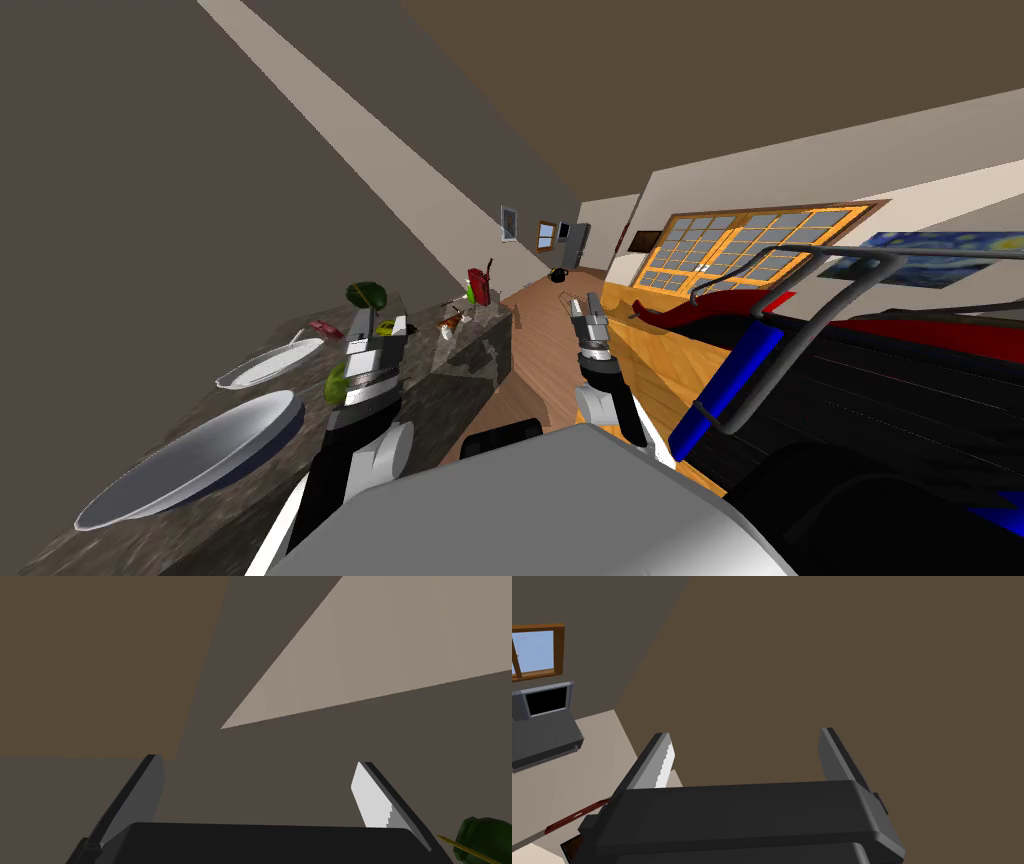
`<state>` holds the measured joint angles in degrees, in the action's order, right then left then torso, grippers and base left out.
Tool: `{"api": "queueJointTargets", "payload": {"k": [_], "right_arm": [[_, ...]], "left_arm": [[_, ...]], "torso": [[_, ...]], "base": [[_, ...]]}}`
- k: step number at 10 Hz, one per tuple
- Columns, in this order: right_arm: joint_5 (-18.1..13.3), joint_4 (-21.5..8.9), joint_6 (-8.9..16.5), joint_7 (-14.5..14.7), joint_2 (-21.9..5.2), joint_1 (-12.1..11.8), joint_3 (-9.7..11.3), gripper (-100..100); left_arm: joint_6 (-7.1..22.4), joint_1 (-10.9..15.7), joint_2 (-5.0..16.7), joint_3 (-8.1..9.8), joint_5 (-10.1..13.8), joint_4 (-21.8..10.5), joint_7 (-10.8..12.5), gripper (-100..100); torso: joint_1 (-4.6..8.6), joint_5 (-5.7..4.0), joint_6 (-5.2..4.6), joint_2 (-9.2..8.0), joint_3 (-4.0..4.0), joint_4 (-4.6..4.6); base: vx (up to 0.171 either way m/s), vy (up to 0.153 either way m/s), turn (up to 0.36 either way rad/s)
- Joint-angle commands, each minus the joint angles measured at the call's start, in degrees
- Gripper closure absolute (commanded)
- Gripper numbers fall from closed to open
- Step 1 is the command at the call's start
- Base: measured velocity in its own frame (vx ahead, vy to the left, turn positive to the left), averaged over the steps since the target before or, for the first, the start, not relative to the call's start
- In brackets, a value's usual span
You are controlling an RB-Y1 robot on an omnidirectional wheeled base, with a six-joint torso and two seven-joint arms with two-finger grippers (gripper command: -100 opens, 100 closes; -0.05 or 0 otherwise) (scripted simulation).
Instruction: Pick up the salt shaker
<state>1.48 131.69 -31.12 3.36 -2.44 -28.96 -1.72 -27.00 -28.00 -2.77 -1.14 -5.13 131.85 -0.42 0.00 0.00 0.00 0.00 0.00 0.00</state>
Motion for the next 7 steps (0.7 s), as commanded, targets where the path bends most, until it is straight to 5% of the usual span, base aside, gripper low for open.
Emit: {"api": "queueJointTargets", "payload": {"k": [1,7], "right_arm": [[0.00,0.00,0.00,0.00,0.00,0.00,0.00,0],[0.00,0.00,0.00,0.00,0.00,0.00,0.00,0]], "left_arm": [[1.06,-0.91,2.72,0.36,-0.10,-0.08,-0.46,-100],[7.85,-5.95,10.90,2.67,-0.45,-0.46,-3.13,-100]], "torso": [[0.00,0.00,0.00,0.00,0.00,0.00],[0.08,-0.02,-0.01,0.12,-0.07,0.03]], "base": [[0.007,-0.011,-0.091],[0.028,-0.024,-0.124]]}}
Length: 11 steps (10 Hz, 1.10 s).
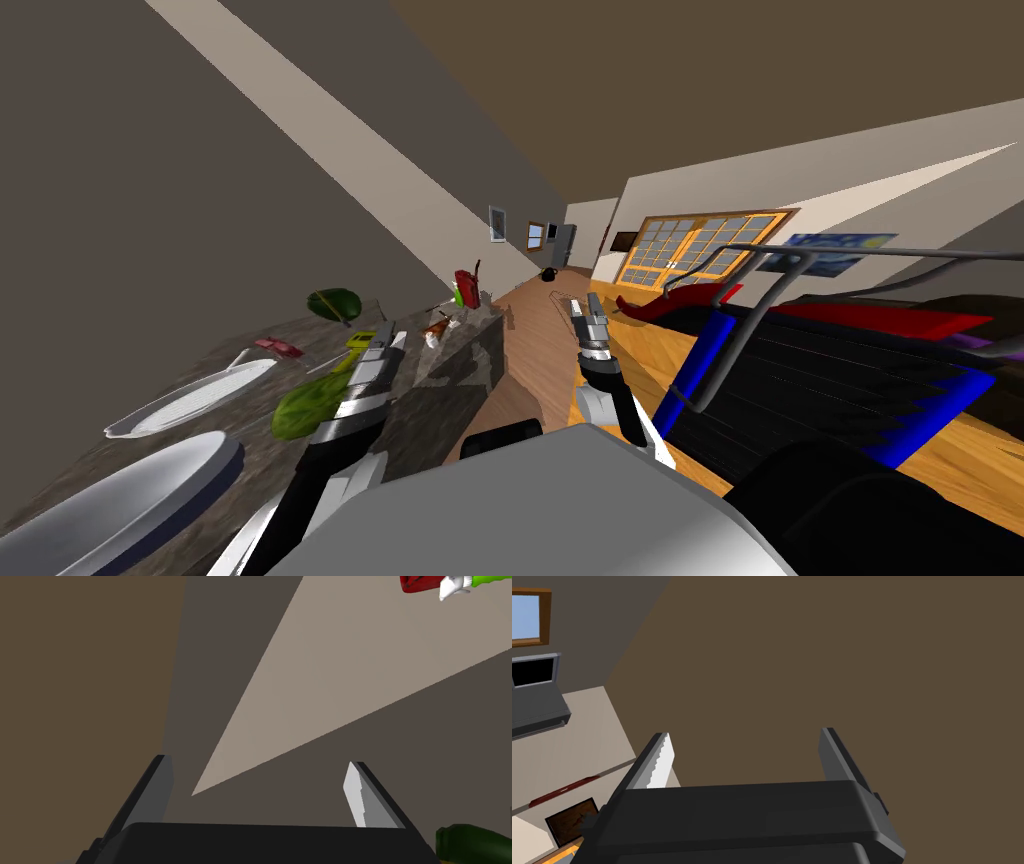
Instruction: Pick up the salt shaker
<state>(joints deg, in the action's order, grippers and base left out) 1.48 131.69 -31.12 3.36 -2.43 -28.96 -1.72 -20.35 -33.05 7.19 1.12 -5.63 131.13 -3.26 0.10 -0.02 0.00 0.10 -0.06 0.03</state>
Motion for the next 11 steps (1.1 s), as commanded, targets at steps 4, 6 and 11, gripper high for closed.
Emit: {"api": "queueJointTargets", "payload": {"k": [4,6,11], "right_arm": [[0.00,0.00,0.00,0.00,0.00,0.00,0.00,0],[0.00,0.00,0.00,0.00,0.00,-0.01,0.00,0],[0.00,0.00,0.00,0.00,0.00,0.00,0.00,0]], "left_arm": [[8.13,-5.52,5.49,2.93,0.06,-0.06,-2.86,-100],[10.86,-6.72,6.51,3.66,0.13,-0.13,-3.55,-100],[18.13,-10.26,9.25,6.05,0.52,-0.28,-5.68,-100]], "torso": [[0.01,0.00,0.00,0.07,-0.04,0.02],[-0.01,0.00,0.02,0.06,-0.04,0.01],[-0.01,0.00,0.01,0.02,-0.01,0.00]], "base": [[0.050,-0.036,-0.169],[0.046,-0.025,-0.067],[0.048,-0.027,-0.106]]}}
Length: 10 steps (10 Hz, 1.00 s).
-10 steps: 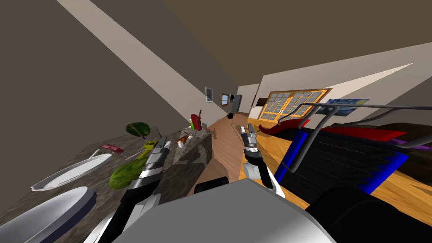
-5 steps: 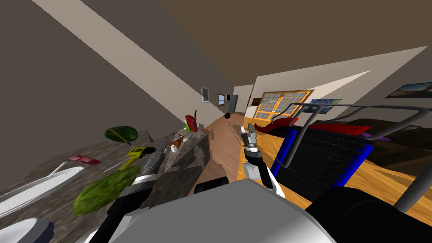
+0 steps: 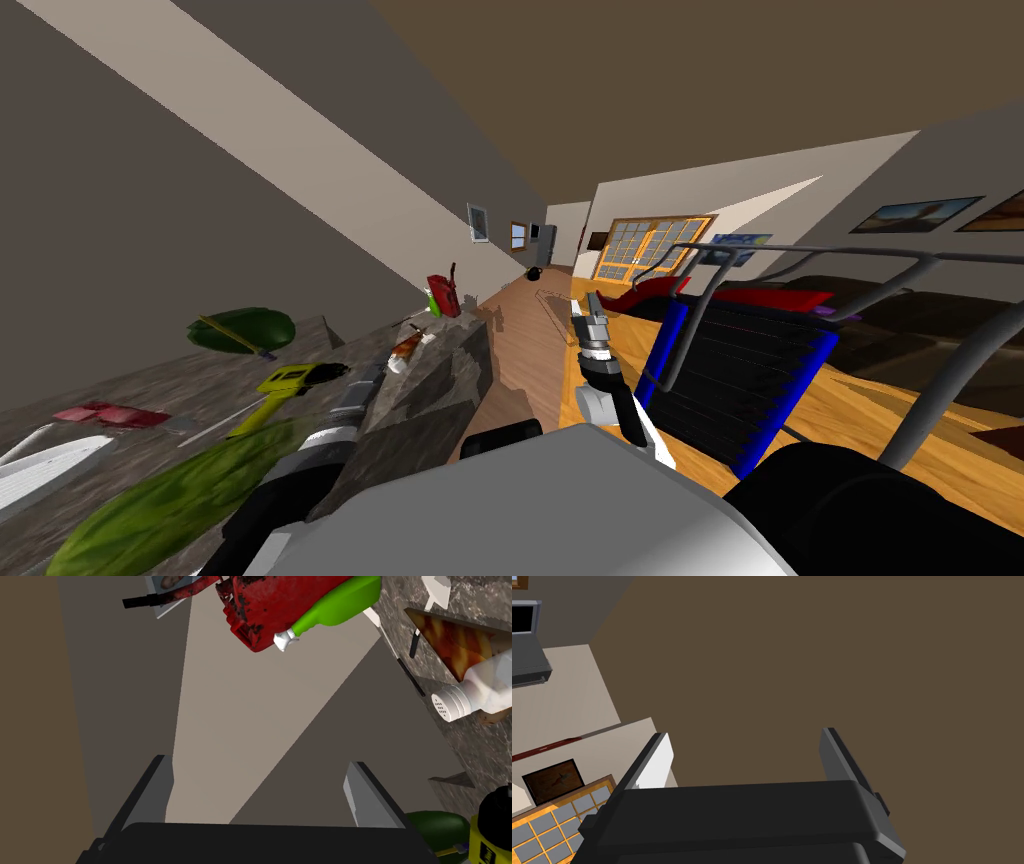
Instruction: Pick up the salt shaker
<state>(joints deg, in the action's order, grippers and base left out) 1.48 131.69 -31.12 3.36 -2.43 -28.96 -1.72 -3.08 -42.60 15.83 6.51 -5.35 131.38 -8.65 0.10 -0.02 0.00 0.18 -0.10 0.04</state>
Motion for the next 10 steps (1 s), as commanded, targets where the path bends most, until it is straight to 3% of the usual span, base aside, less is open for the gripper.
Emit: {"api": "queueJointTargets", "payload": {"k": [1,6,10], "right_arm": [[0.00,0.00,0.00,0.00,0.00,0.00,0.00,0],[0.00,0.00,0.00,0.00,0.00,0.00,0.00,0],[0.00,0.00,0.00,0.00,0.00,-0.01,0.00,0]], "left_arm": [[2.86,-1.85,1.40,1.52,0.43,-0.57,-1.00,-100],[9.35,-4.01,2.81,3.30,0.95,-0.61,-2.42,-100],[17.55,-6.96,4.47,6.10,1.98,-0.61,-4.46,-100]], "torso": [[0.00,0.00,0.00,0.00,0.00,0.00],[0.00,0.00,0.00,0.01,-0.01,0.00],[0.05,-0.02,0.03,0.10,-0.07,0.03]], "base": [[0.074,-0.029,-0.168],[0.056,-0.021,-0.070],[0.080,-0.027,-0.092]]}}
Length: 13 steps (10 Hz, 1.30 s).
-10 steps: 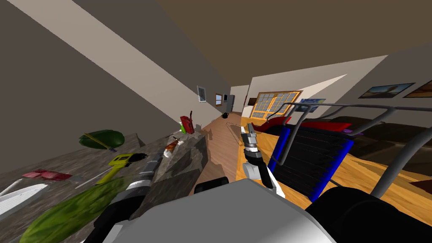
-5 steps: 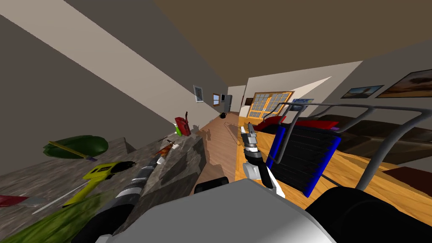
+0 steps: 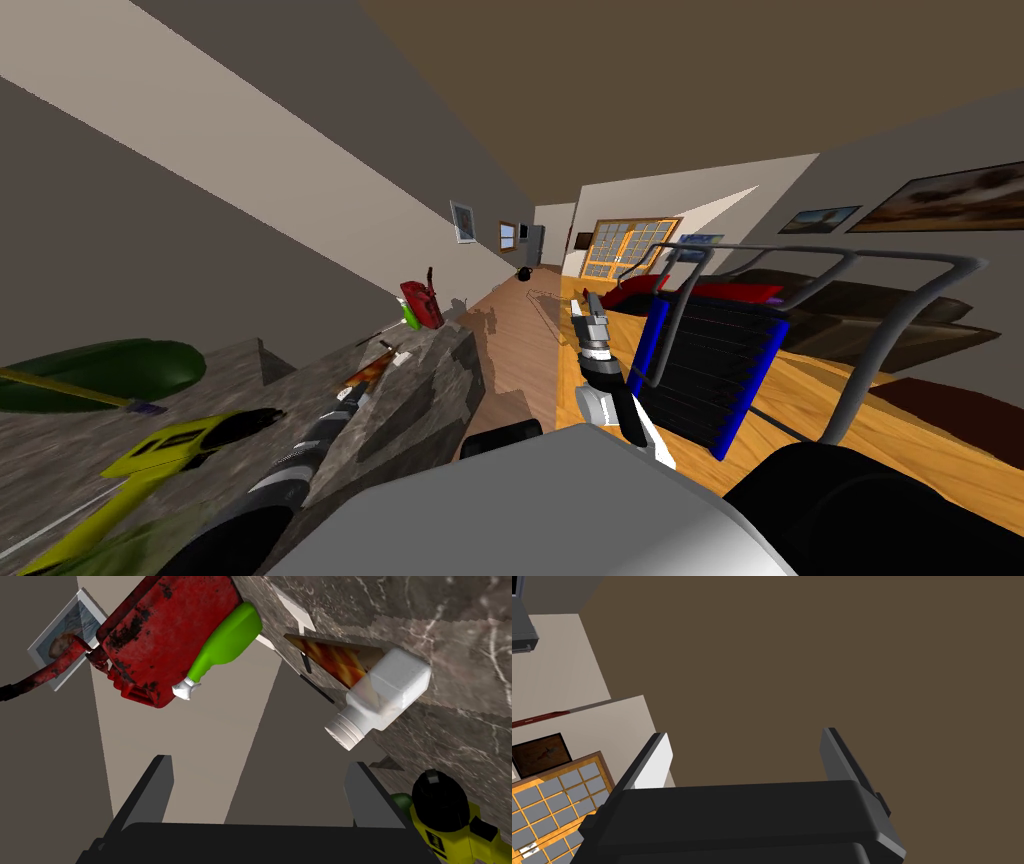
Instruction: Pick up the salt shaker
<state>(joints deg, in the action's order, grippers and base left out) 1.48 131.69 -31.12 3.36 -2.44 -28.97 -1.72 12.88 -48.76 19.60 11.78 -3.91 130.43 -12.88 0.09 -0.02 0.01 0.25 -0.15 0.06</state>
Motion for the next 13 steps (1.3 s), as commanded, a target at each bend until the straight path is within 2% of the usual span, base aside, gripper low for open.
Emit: {"api": "queueJointTargets", "payload": {"k": [1,4,5,6,7,8,9,10,13], "right_arm": [[0.00,0.00,0.00,0.00,0.00,0.00,0.00,0],[0.00,0.00,0.00,0.00,0.00,0.00,0.00,0],[0.00,0.00,0.00,0.00,0.00,0.00,0.00,0],[0.00,0.00,0.00,0.00,0.00,0.00,0.00,0],[0.00,0.00,0.00,0.00,0.00,0.00,0.00,0],[0.00,0.00,0.00,0.00,0.00,0.00,0.00,0],[0.00,0.00,0.00,0.00,0.00,0.00,0.00,0],[0.00,0.00,0.00,0.00,0.00,0.00,0.00,0],[0.00,0.00,0.00,0.00,0.00,0.00,0.00,0]], "left_arm": [[2.33,-0.81,0.70,0.83,0.54,0.34,-0.23,-100],[7.41,-2.52,1.56,2.76,1.40,0.40,-1.51,-100],[8.54,-2.52,1.56,2.76,1.40,0.40,-1.51,-100],[10.81,-3.29,1.93,3.73,1.87,0.44,-2.12,-100],[11.69,-3.29,1.93,3.73,1.87,0.44,-2.12,-100],[13.76,-4.00,2.25,4.70,2.37,0.49,-2.71,-100],[14.84,-4.00,2.25,4.70,2.37,0.49,-2.71,-100],[17.26,-4.65,2.54,5.66,2.90,0.54,-3.27,-100],[21.11,-5.24,2.79,6.61,3.45,0.61,-3.81,-100]], "torso": [[0.00,0.00,0.00,0.00,0.00,0.00],[-0.01,0.00,0.01,-0.05,0.03,-0.01],[0.02,-0.01,0.01,-0.03,0.02,-0.01],[0.01,-0.01,0.02,-0.05,0.02,-0.01],[0.02,-0.01,0.01,0.01,-0.01,0.00],[0.02,-0.01,0.02,-0.02,0.01,0.00],[0.02,-0.01,0.01,0.00,0.00,0.00],[0.01,-0.01,0.02,-0.04,0.02,-0.01],[-0.01,0.00,0.01,-0.03,0.02,-0.01]], "base": [[0.056,-0.010,-0.041],[0.064,-0.017,-0.062],[0.062,-0.016,-0.038],[0.084,-0.019,-0.068],[0.068,-0.016,-0.032],[0.076,-0.017,-0.051],[0.062,-0.010,-0.034],[0.079,-0.020,-0.064],[0.065,-0.009,-0.033]]}}
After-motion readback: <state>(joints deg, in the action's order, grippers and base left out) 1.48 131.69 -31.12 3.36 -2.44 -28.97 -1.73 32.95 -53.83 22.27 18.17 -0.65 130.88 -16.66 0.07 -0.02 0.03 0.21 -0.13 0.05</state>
